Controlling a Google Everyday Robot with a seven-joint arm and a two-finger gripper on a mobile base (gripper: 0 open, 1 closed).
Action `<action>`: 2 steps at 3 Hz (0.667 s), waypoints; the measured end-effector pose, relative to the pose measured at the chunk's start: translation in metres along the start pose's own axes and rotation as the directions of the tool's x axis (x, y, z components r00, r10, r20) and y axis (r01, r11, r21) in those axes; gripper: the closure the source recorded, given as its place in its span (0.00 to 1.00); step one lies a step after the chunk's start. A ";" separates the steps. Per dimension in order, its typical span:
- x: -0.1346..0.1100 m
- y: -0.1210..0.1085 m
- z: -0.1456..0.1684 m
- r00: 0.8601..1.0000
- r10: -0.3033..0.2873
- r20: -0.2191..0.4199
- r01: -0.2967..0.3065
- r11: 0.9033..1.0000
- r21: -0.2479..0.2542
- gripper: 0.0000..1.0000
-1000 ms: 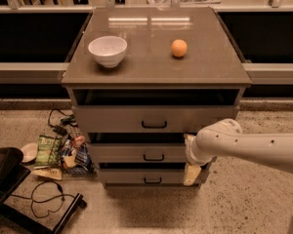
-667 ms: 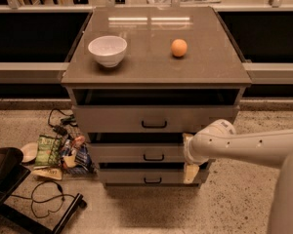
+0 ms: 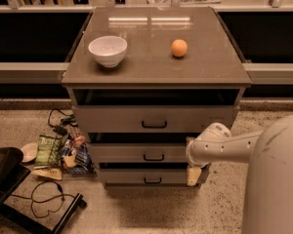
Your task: Open middle drawer
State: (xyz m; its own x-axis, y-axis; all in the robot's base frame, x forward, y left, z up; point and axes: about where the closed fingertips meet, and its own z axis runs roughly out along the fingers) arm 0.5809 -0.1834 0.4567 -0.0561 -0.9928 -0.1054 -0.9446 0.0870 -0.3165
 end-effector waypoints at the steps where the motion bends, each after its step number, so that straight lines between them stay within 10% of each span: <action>1: 0.012 -0.004 0.017 0.998 -0.010 -0.054 0.010 1.000 0.003 0.00; 2: 0.024 -0.030 0.031 0.993 -0.041 -0.114 0.048 0.997 0.058 0.00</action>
Offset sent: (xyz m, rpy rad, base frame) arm 0.0416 -0.0250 -0.0268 -0.1642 -0.0736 0.0006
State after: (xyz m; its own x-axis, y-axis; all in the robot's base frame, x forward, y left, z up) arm 0.6183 -0.2078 0.4348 -0.0536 -0.9984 0.0157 -0.9259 0.0438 -0.3751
